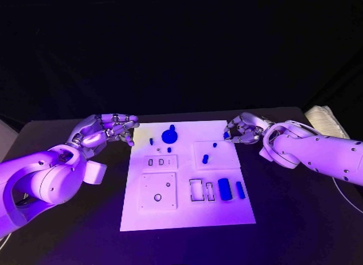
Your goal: Assemble the parts on the task board
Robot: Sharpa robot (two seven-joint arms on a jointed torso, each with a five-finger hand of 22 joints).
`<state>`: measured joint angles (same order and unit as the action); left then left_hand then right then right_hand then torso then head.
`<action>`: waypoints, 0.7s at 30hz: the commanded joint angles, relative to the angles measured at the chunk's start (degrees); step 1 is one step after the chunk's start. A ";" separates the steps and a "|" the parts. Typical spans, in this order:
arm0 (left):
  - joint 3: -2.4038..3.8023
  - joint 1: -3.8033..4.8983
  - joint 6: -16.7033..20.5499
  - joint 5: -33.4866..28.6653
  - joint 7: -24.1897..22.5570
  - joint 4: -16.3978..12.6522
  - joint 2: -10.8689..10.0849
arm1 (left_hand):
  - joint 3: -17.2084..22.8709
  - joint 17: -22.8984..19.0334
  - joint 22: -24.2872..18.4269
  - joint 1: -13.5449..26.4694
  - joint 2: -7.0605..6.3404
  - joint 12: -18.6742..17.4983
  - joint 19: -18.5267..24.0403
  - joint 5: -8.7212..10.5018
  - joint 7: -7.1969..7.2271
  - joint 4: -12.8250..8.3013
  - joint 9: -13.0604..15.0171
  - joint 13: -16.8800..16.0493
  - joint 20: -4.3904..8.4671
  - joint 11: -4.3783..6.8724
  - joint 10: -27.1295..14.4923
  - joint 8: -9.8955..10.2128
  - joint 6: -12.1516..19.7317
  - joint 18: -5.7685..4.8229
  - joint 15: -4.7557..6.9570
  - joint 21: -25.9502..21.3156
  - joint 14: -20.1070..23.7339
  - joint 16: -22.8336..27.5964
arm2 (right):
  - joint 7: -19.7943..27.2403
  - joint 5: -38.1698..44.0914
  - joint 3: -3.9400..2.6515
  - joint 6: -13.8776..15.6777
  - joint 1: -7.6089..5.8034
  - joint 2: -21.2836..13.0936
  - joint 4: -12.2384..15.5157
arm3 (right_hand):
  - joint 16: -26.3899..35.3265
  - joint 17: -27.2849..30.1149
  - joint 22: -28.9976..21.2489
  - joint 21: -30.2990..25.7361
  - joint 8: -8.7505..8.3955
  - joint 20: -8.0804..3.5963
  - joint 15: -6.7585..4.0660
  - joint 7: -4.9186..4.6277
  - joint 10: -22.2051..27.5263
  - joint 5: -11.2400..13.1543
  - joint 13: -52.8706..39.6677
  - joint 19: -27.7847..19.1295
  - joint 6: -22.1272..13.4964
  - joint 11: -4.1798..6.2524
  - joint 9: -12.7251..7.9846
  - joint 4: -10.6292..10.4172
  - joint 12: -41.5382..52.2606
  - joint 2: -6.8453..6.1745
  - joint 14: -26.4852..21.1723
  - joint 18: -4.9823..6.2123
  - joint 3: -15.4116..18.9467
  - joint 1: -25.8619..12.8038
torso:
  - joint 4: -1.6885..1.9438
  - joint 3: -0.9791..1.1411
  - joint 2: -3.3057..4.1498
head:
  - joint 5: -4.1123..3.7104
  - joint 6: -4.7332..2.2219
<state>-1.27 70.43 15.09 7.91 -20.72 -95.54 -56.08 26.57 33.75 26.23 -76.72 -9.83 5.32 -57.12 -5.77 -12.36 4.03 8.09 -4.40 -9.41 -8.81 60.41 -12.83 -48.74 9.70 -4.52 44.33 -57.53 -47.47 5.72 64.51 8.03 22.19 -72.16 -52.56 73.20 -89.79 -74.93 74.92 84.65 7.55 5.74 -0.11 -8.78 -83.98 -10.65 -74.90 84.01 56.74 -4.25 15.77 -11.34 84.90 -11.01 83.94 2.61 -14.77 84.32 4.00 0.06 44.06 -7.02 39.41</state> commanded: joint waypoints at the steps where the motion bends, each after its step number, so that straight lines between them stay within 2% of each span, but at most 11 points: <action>1: 0.04 0.01 -1.17 -0.13 -0.37 -0.04 0.05 | 0.24 -0.05 0.05 -0.59 -0.13 0.38 0.36 0.19 -0.06 0.08 0.08 -0.09 -0.12 0.10 -0.41 0.12 0.27 0.78 0.10 0.36 0.47 -0.14 | -0.38 0.62 0.02 -0.21 0.11 0.03 -0.13 | -0.21 -15.07 10.19 0.27 0.32 -0.11 -0.21 0.10 -2.21 0.23 -11.09 3.42 0.48 0.39 0.03 0.08 0.29 0.77 6.06 -1.09 -0.51 0.07 | -0.02 0.02 0.02 | -0.09 0.01; 7: 0.04 0.01 -1.19 -0.13 -0.30 0.04 0.04 | 0.26 -0.09 0.08 -0.56 -0.12 0.39 0.42 0.19 -0.08 0.14 0.08 -0.09 -0.13 0.08 -0.45 0.13 0.28 0.77 0.09 0.40 0.49 -0.14 | -0.38 0.61 0.02 -0.17 0.12 0.14 -0.29 | -0.21 -15.07 10.35 0.40 0.63 -0.32 -0.43 0.30 -2.40 0.57 -11.24 3.50 1.01 0.57 -0.02 -0.07 0.47 1.23 6.06 -1.14 -1.64 -0.03 | 0.10 0.00 -0.01 | -0.31 -0.05; 21: 0.04 0.02 -1.32 -0.13 -0.04 0.12 -0.02 | 0.27 -0.13 0.10 -0.49 -0.09 0.39 0.48 0.20 -0.10 0.23 0.08 -0.08 -0.15 0.06 -0.49 0.13 0.31 0.77 0.06 0.45 0.50 -0.14 | -0.67 0.21 0.02 0.15 0.13 0.99 -1.21 | -0.21 -15.07 10.44 0.47 0.73 -0.46 -0.54 0.36 -2.55 1.16 -11.36 3.55 1.13 0.63 -0.15 -0.50 0.61 1.58 6.06 -1.16 -2.47 -0.69 | 0.05 0.01 0.03 | -0.25 0.11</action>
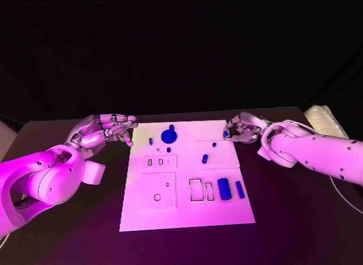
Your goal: Assemble the parts on the task board
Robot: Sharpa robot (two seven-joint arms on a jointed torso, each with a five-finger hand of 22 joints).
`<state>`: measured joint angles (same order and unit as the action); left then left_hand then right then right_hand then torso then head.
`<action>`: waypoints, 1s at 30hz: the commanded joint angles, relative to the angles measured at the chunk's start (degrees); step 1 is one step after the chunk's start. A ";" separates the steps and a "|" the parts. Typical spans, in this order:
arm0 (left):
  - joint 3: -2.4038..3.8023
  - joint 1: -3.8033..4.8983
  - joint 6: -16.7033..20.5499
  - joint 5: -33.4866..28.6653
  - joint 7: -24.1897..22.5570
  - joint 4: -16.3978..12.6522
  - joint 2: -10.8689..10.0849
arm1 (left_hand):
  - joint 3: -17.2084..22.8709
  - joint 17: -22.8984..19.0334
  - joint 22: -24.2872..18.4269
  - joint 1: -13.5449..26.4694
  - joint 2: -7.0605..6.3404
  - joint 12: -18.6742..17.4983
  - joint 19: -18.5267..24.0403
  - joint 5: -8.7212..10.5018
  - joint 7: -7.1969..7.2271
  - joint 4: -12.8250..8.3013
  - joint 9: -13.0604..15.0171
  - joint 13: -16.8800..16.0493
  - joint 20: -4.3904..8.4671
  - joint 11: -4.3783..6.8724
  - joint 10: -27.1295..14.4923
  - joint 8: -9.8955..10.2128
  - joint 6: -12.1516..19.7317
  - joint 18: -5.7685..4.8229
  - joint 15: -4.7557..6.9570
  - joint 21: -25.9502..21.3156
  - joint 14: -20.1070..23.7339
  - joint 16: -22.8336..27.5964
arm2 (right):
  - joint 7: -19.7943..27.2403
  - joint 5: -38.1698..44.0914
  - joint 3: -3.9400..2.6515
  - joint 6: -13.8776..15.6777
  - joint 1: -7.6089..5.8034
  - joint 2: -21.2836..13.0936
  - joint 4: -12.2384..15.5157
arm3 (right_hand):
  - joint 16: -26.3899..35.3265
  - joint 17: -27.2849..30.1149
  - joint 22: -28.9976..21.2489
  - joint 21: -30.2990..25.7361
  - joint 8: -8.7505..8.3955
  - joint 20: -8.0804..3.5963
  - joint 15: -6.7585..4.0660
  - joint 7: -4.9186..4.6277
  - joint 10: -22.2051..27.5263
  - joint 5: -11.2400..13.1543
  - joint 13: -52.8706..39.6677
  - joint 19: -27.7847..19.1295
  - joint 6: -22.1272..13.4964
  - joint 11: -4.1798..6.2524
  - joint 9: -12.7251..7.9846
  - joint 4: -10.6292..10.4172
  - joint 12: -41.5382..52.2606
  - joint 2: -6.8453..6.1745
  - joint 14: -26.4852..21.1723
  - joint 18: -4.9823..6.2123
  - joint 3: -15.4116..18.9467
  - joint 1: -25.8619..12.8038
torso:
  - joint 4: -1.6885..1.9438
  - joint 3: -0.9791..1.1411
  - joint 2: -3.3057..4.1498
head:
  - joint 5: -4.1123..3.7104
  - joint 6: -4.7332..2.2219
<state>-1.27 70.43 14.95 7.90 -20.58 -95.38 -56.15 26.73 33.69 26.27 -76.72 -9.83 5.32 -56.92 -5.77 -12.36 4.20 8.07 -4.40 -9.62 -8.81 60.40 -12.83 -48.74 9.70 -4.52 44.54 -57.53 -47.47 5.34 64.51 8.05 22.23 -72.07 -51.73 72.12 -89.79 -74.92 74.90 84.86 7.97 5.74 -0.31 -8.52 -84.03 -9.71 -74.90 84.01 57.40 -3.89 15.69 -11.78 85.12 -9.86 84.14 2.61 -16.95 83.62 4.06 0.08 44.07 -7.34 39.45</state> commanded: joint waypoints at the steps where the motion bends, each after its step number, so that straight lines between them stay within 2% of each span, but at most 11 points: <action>1: 0.04 0.02 -1.18 -0.13 -0.17 -0.04 0.04 | 0.11 -0.07 0.06 -0.49 -0.09 0.40 0.29 0.20 -0.10 0.07 0.10 -0.08 0.06 0.06 -0.49 0.13 0.31 0.78 0.06 0.24 0.51 -0.14 | -0.36 0.20 0.00 0.19 0.04 0.22 -0.17 | -0.21 -15.08 10.52 0.34 0.36 -0.48 -0.36 0.15 -2.51 0.28 -11.37 3.58 0.55 0.30 -0.08 -0.10 0.40 0.48 5.86 -1.18 -0.41 -0.06 | 0.01 -0.01 0.02 | 0.07 0.08; 15: 0.04 0.02 -1.25 -0.13 -0.05 -0.02 0.04 | 0.10 -0.10 0.08 -0.38 -0.04 0.39 0.35 0.20 -0.13 0.20 0.09 -0.07 0.04 0.04 -0.55 0.15 0.35 0.77 0.03 0.27 0.52 -0.15 | -0.67 0.22 0.00 2.71 0.06 1.08 -0.40 | -0.21 -15.08 10.81 0.59 2.43 -1.23 -1.25 1.36 -2.86 0.63 -11.69 3.74 3.13 1.31 0.41 -0.22 0.75 0.44 5.86 -1.26 -2.05 -1.25 | 0.00 -0.01 -0.02 | 0.02 0.12; 21: 0.04 0.02 -1.26 -0.13 -0.02 -0.02 0.03 | 0.10 -0.13 0.09 -0.30 -0.02 0.39 0.39 0.21 -0.14 0.29 0.09 -0.06 0.02 0.02 -0.59 0.17 0.39 0.77 0.02 0.29 0.53 -0.15 | -0.58 0.37 0.00 5.95 0.09 1.12 0.01 | -0.21 -15.08 11.03 0.80 3.04 -1.45 -1.48 1.66 -3.06 0.88 -11.87 3.86 3.63 1.58 0.57 -0.43 0.97 0.47 5.86 -1.32 -2.31 -1.86 | -0.01 -0.02 -0.02 | -0.07 0.10; 23: 0.04 0.02 -1.26 -0.13 -0.02 0.01 0.05 | 0.10 -0.13 0.09 -0.30 -0.02 0.39 0.39 0.21 -0.14 0.29 0.09 -0.06 0.02 0.02 -0.59 0.17 0.39 0.77 0.02 0.29 0.53 -0.15 | -0.39 0.35 0.00 7.95 0.10 1.08 0.35 | -0.21 -15.08 11.18 0.95 3.15 -1.50 -1.52 1.70 -3.15 0.91 -11.97 3.94 3.68 1.63 0.60 -0.52 1.08 0.54 5.86 -1.37 -2.38 -2.04 | -0.01 0.00 -0.03 | -0.01 0.20; 26: 0.04 0.02 -1.27 -0.13 -0.02 0.06 0.09 | 0.10 -0.13 0.09 -0.30 -0.02 0.39 0.39 0.21 -0.14 0.29 0.09 -0.06 0.02 0.02 -0.59 0.17 0.39 0.77 0.02 0.29 0.53 -0.15 | -0.21 0.22 -0.01 10.72 0.10 0.90 1.23 | -0.21 -15.08 11.55 1.34 3.20 -1.57 -1.57 1.78 -3.27 0.77 -12.09 4.14 3.55 1.72 0.59 -0.34 1.23 0.34 5.86 -1.48 -2.51 -1.95 | -0.05 -0.02 -0.07 | 0.03 0.37; 30: 0.04 0.02 -1.28 -0.13 -0.01 0.10 0.13 | 0.10 -0.13 0.09 -0.30 -0.02 0.39 0.39 0.21 -0.14 0.29 0.09 -0.06 0.02 0.02 -0.59 0.17 0.39 0.77 0.02 0.29 0.53 -0.15 | -0.96 0.10 -0.05 13.43 0.04 0.51 3.07 | -0.21 -15.08 11.60 1.39 3.32 -1.62 -1.61 1.81 -3.28 0.55 -12.09 4.17 3.57 1.77 0.62 -0.35 1.23 0.41 5.86 -1.50 -2.67 -2.05 | -0.12 -0.02 -0.08 | 0.23 0.26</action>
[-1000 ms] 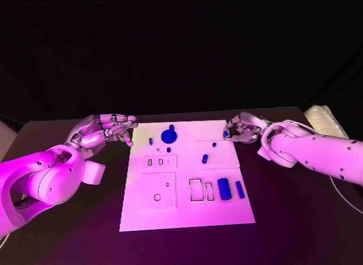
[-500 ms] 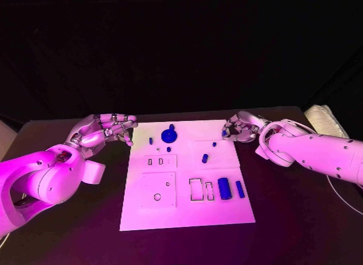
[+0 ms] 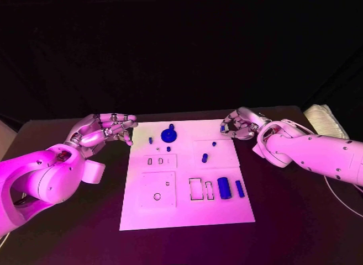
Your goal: Assemble the parts on the task board
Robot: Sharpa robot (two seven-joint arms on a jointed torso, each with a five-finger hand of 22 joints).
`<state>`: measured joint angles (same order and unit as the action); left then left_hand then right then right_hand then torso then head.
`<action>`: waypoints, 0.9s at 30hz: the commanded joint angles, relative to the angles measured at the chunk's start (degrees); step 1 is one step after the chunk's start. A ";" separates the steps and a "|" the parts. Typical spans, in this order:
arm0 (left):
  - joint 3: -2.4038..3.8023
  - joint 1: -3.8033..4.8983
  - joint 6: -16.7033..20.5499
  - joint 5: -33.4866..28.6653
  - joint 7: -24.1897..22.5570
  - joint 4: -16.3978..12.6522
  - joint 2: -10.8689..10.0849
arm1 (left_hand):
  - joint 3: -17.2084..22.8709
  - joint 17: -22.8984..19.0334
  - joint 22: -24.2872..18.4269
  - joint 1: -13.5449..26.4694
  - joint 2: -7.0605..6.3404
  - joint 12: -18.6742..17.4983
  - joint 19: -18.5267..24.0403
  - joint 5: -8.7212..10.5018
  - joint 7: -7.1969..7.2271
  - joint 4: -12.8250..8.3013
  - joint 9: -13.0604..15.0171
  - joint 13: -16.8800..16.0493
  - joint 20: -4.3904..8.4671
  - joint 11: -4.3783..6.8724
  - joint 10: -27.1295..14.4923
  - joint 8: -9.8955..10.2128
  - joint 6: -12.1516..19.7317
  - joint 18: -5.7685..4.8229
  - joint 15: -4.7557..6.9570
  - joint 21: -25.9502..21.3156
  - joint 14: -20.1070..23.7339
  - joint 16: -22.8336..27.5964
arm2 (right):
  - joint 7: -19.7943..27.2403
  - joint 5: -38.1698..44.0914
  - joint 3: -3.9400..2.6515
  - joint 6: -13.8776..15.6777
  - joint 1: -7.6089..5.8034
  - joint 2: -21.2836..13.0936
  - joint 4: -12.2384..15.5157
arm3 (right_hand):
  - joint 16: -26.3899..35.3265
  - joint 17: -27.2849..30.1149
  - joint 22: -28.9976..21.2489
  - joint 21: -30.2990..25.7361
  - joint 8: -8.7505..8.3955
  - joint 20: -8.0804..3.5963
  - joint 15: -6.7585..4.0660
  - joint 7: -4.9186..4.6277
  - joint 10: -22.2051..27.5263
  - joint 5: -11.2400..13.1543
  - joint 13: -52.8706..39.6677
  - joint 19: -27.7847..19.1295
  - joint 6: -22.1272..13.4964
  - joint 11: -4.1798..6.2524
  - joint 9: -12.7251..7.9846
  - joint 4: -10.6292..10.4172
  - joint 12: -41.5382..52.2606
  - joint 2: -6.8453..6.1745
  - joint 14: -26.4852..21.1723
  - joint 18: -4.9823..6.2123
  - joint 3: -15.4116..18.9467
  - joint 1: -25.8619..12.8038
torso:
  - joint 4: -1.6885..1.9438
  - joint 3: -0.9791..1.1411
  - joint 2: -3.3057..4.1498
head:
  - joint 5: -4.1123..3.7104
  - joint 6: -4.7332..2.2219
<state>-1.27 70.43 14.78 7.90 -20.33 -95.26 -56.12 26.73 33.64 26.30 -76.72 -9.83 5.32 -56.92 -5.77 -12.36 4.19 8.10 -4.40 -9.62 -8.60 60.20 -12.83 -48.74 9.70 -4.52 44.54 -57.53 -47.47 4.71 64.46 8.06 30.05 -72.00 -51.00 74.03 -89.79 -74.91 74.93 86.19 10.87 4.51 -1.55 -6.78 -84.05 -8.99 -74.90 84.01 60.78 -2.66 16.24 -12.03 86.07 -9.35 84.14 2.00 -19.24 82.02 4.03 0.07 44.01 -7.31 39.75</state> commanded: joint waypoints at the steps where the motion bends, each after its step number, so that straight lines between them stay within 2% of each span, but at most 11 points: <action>1: 0.04 0.02 -1.12 -0.13 -0.26 0.00 0.13 | 0.10 -0.08 0.05 -0.30 -0.02 0.39 0.39 0.21 -0.14 0.29 0.07 -0.07 0.02 -0.19 -0.38 0.17 0.39 0.76 0.02 0.29 0.53 -0.15 | -0.76 0.14 -0.09 6.54 -0.08 -0.42 2.07 | -0.21 -15.09 11.59 0.09 0.45 -0.41 -0.38 0.08 -3.25 -0.25 -12.08 4.18 0.19 0.55 0.07 -0.11 0.25 -0.06 5.86 -0.90 -0.44 -0.49 | -0.09 -0.01 -0.04 | 0.25 -0.13; 6: 0.03 0.02 -1.11 -0.13 -0.25 0.17 0.16 | 0.10 -0.08 0.05 -0.30 -0.02 0.39 0.39 0.21 -0.14 0.29 0.07 -0.07 0.02 -0.19 -0.38 0.17 0.39 0.76 0.02 0.29 0.53 -0.15 | -3.25 1.37 -0.34 10.14 -0.57 -1.34 7.35 | -0.21 -15.09 12.02 0.55 0.52 -0.46 -0.41 0.12 -3.36 -0.50 -12.20 4.42 0.04 0.63 0.07 -0.08 0.39 0.18 5.86 -1.04 -0.80 -0.53 | -0.07 0.01 -0.11 | 0.36 -0.29; 9: 0.03 0.02 -1.08 -0.13 -0.25 0.26 0.19 | 0.10 -0.08 0.05 -0.30 -0.02 0.39 0.39 0.21 -0.14 0.29 0.07 -0.07 0.02 -0.19 -0.38 0.17 0.39 0.76 0.02 0.29 0.53 -0.15 | -5.45 2.25 -0.43 11.41 -1.25 -1.68 10.98 | -0.21 -15.09 11.99 0.52 0.52 -0.46 -0.41 0.12 -3.35 -0.51 -12.18 4.40 0.02 0.63 0.06 -0.09 0.37 0.20 5.86 -1.03 -0.83 -0.56 | -0.13 -0.08 -0.14 | 0.50 -0.39; 15: 0.03 0.02 -1.00 -0.13 -0.19 0.35 0.25 | 0.10 -0.08 0.05 -0.30 -0.02 0.39 0.39 0.21 -0.14 0.29 0.07 -0.07 0.02 -0.19 -0.38 0.17 0.39 0.76 0.02 0.29 0.53 -0.15 | -10.88 4.59 -0.46 11.31 -2.00 -0.05 16.27 | -0.21 -15.09 11.97 0.49 0.55 -0.48 -0.42 0.12 -3.37 -0.52 -12.20 4.40 -0.03 0.63 0.06 -0.11 0.40 0.27 5.86 -1.02 -0.93 -0.63 | -0.24 -0.47 -0.47 | 1.41 0.09; 18: 0.03 0.02 -0.93 -0.13 -0.10 0.38 0.41 | 0.10 -0.08 0.05 -0.30 -0.02 0.39 0.39 0.21 -0.14 0.29 0.07 -0.07 0.02 -0.19 -0.38 0.17 0.39 0.76 0.02 0.29 0.53 -0.15 | -13.25 5.06 -0.37 10.55 -2.03 1.88 17.08 | -0.21 -15.09 11.95 0.47 0.58 -0.49 -0.42 0.13 -3.34 -0.52 -12.16 4.39 -0.03 0.64 0.07 -0.08 0.35 0.34 5.86 -1.02 -1.03 -0.62 | -0.27 -0.60 -0.61 | 2.22 0.24; 23: 0.02 0.02 -0.81 -0.13 0.24 0.39 1.05 | 0.12 -0.15 0.09 -0.23 0.02 0.43 0.52 0.20 -0.15 0.44 0.07 -0.06 -0.02 -0.21 -0.46 0.18 0.45 0.77 0.00 0.37 0.56 -0.18 | -16.99 6.32 -0.20 8.96 -1.63 5.72 17.74 | -0.21 -15.09 11.84 0.35 0.61 -0.50 -0.43 0.14 -3.33 -0.48 -12.15 4.34 -0.03 0.65 0.07 -0.08 0.33 0.42 5.86 -0.98 -1.12 -0.65 | -0.18 -0.79 -0.85 | 2.99 0.66; 24: 0.02 0.02 -0.79 -0.13 0.30 0.37 1.20 | 0.12 -0.15 0.09 -0.23 0.02 0.43 0.52 0.20 -0.15 0.44 0.07 -0.06 -0.02 -0.21 -0.46 0.18 0.45 0.77 0.00 0.37 0.56 -0.18 | -17.57 6.74 -0.14 8.50 -1.53 6.51 17.79 | -0.21 -15.09 11.80 0.31 0.62 -0.50 -0.44 0.14 -3.36 -0.48 -12.18 4.32 -0.04 0.65 0.07 -0.08 0.37 0.43 5.86 -0.97 -1.14 -0.65 | -0.21 -0.75 -0.80 | 3.20 0.65; 27: 0.01 0.03 -0.71 -0.13 0.42 0.30 1.50 | 0.12 -0.16 0.10 -0.21 0.02 0.44 0.53 0.21 -0.15 0.47 0.07 -0.07 -0.02 -0.21 -0.46 0.18 0.44 0.77 -0.01 0.38 0.55 -0.19 | -18.53 8.77 0.06 7.17 -1.14 8.52 17.68 | -0.21 -15.09 11.80 0.31 0.62 -0.50 -0.44 0.14 -3.36 -0.48 -12.18 4.32 -0.04 0.65 0.07 -0.08 0.37 0.43 5.86 -0.97 -1.14 -0.65 | -0.14 -0.99 -0.87 | 3.77 0.71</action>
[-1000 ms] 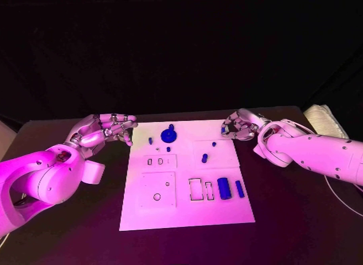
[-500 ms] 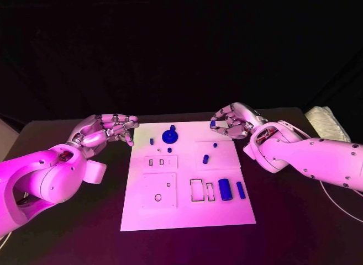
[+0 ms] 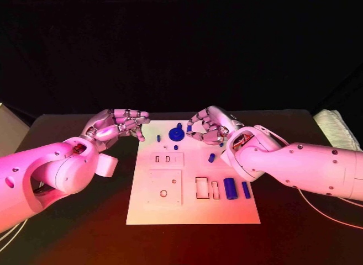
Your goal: Assemble the parts on the task board
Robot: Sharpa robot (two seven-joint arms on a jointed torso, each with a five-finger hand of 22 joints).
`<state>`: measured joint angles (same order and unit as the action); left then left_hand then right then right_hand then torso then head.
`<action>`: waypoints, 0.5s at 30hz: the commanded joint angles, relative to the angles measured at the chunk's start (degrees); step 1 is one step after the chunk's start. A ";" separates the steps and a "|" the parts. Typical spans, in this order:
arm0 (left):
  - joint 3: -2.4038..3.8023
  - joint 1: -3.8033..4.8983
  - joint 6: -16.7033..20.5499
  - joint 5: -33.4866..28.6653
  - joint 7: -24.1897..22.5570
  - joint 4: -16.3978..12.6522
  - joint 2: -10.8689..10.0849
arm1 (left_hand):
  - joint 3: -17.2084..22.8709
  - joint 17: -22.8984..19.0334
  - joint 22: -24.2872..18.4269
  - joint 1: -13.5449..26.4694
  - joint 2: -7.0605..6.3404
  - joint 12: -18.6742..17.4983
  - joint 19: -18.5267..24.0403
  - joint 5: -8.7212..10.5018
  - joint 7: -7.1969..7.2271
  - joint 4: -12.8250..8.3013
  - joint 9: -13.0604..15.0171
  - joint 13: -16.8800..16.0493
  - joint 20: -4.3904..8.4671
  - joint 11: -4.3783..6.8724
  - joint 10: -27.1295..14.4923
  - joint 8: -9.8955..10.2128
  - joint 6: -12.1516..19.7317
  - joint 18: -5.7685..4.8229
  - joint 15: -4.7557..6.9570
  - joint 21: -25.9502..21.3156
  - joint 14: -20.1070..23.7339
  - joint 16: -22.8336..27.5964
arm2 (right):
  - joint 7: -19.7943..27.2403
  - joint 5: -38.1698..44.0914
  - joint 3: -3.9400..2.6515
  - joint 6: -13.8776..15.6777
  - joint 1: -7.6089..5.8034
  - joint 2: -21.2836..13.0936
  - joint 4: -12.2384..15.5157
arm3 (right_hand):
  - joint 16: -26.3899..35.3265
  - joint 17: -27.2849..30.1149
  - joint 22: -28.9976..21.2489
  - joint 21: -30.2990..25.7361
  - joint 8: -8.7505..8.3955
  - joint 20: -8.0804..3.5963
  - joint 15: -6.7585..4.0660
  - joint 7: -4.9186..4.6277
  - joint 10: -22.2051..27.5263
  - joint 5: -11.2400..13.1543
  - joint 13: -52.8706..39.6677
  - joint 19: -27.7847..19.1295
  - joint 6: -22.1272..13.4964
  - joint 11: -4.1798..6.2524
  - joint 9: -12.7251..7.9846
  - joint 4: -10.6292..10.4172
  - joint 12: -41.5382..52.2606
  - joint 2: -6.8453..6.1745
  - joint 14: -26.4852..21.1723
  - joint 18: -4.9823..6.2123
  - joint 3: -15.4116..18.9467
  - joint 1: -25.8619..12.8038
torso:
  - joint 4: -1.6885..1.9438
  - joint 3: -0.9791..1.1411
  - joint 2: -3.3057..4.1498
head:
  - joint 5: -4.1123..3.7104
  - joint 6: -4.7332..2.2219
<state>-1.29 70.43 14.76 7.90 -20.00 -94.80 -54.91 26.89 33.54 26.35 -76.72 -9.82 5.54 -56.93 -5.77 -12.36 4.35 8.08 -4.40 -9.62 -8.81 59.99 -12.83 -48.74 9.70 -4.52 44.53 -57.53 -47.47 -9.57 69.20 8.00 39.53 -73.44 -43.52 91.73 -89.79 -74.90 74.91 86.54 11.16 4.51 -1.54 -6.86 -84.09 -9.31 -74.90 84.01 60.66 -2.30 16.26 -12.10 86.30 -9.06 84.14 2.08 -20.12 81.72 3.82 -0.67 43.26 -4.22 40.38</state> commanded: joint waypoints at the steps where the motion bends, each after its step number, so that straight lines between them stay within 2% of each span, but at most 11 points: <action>1: 0.03 0.03 -0.65 -0.13 0.12 -0.18 0.35 | -0.04 -0.06 0.05 -0.21 0.02 0.21 0.53 0.21 -0.15 0.31 0.09 -0.07 -0.02 0.00 -0.26 0.18 0.44 0.77 -0.01 0.39 0.56 -0.19 | -4.50 4.67 0.17 -2.65 0.46 1.54 -0.08 | -0.21 -15.10 11.81 -0.06 0.34 -0.52 -0.45 0.22 -3.29 -0.19 -12.15 4.32 0.03 0.30 0.05 0.01 0.11 0.22 5.86 -1.04 -0.36 -0.37 | 0.07 -0.33 -0.16 | 0.79 0.15; 6: 0.02 0.03 -0.37 -0.13 0.33 -0.20 0.71 | -0.04 -0.06 0.05 -0.21 0.02 0.21 0.53 0.21 -0.15 0.31 0.09 -0.07 -0.02 0.00 -0.26 0.18 0.44 0.77 -0.01 0.39 0.56 -0.19 | -6.53 8.13 0.53 -4.30 1.31 3.93 -0.70 | -0.21 -15.10 11.77 -0.10 0.35 -0.54 -0.45 0.16 -3.28 -0.21 -12.13 4.30 -0.13 0.26 0.04 -0.08 0.08 0.20 5.86 -1.03 -0.44 -0.65 | 0.24 -0.58 -0.21 | 1.10 0.51; 10: 0.02 0.04 -0.32 -0.13 0.45 -0.14 0.96 | -0.02 -0.08 0.07 -0.14 0.10 0.26 0.56 0.20 -0.16 0.43 0.11 -0.07 -0.04 0.00 -0.24 0.16 0.41 0.78 -0.01 0.43 0.54 -0.22 | -8.40 9.87 0.70 -5.24 2.02 5.17 -1.02 | -0.21 -15.10 11.73 -0.14 0.36 -0.54 -0.45 0.16 -3.28 -0.21 -12.14 4.28 -0.15 0.25 0.04 -0.09 0.08 0.18 5.86 -1.02 -0.44 -0.71 | 0.15 -0.55 -0.17 | 1.45 0.70; 15: 0.02 0.04 -0.36 -0.13 0.52 -0.03 1.16 | -0.02 -0.08 0.07 -0.14 0.10 0.26 0.56 0.20 -0.16 0.43 0.11 -0.07 -0.04 0.00 -0.24 0.16 0.41 0.78 -0.01 0.43 0.54 -0.22 | -10.45 11.08 0.86 -6.27 3.05 6.63 -1.36 | -0.21 -15.10 11.71 -0.17 0.37 -0.54 -0.44 0.16 -3.31 -0.21 -12.18 4.27 -0.14 0.25 0.04 -0.09 0.12 0.16 5.86 -1.01 -0.44 -0.74 | 0.10 -0.47 -0.15 | 1.45 1.06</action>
<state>-1.30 70.44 14.82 7.90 -19.46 -94.78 -53.89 26.88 33.55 26.34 -76.72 -9.83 5.54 -56.78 -5.77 -12.36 4.35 8.14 -4.40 -9.77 -8.81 60.00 -12.83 -48.74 9.70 -4.52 44.75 -57.53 -47.47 -17.00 77.12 8.85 35.55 -70.59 -37.19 90.46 -89.79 -74.95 74.90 86.53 11.31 4.51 -1.75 -6.93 -84.08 -9.29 -74.90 84.01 60.39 -2.31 16.24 -12.26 86.30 -8.81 83.93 2.09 -20.27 81.47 3.93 -1.18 43.08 -2.75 41.27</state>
